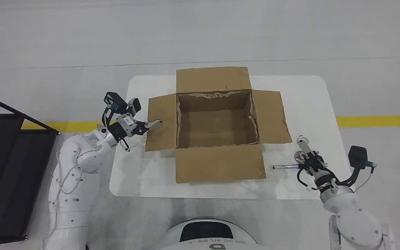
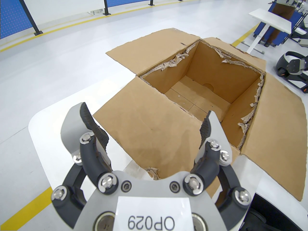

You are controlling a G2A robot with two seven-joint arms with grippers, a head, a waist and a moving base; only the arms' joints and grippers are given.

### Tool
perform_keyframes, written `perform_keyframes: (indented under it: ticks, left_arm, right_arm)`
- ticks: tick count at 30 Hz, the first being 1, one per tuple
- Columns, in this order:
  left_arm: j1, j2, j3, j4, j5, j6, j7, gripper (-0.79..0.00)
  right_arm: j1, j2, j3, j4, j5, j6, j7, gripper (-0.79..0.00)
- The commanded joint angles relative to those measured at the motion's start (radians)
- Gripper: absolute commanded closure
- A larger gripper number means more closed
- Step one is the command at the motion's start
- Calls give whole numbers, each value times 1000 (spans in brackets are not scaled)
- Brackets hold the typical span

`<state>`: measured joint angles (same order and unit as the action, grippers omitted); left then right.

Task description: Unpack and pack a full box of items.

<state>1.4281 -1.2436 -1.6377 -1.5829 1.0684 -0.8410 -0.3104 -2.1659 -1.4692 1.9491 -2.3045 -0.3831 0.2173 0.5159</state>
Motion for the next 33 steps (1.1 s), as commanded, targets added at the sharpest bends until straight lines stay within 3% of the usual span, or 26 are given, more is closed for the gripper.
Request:
perform_keyframes:
  ticks: [1,10,11,12,14,15,18,22,26,30,33]
  left_arm:
    - [0,0,0,0,0,0,0,-785]
    - [0,0,0,0,0,0,0,-785]
    - [0,0,0,0,0,0,0,-785]
    - [0,0,0,0,0,0,0,-785]
    - [0,0,0,0,0,0,0,-785]
    - [0,0,0,0,0,0,0,-785]
    - [0,0,0,0,0,0,0,-785]
    - [0,0,0,0,0,0,0,-785]
    - [0,0,0,0,0,0,0,-785]
    - [0,0,0,0,0,0,0,-785]
    - [0,0,0,0,0,0,0,-785]
  right_arm:
    - [15,0,-4,14,-22,27,-25,-785]
    - [179,21,6,124,-128,271,69,-785]
    - [209,24,10,144,-143,300,74,-770]
    - [231,27,11,163,-163,319,78,-643]
    - [276,34,6,204,-216,358,89,-570]
    - [297,38,-3,230,-261,380,97,-551]
    - [363,49,-36,296,-373,442,121,-603]
    - [437,56,-92,387,-493,511,125,-520]
    - [518,64,-111,509,-550,544,159,-517]
    - [575,72,-109,591,-588,548,176,-372]
    - [587,75,-104,611,-599,547,177,-360]
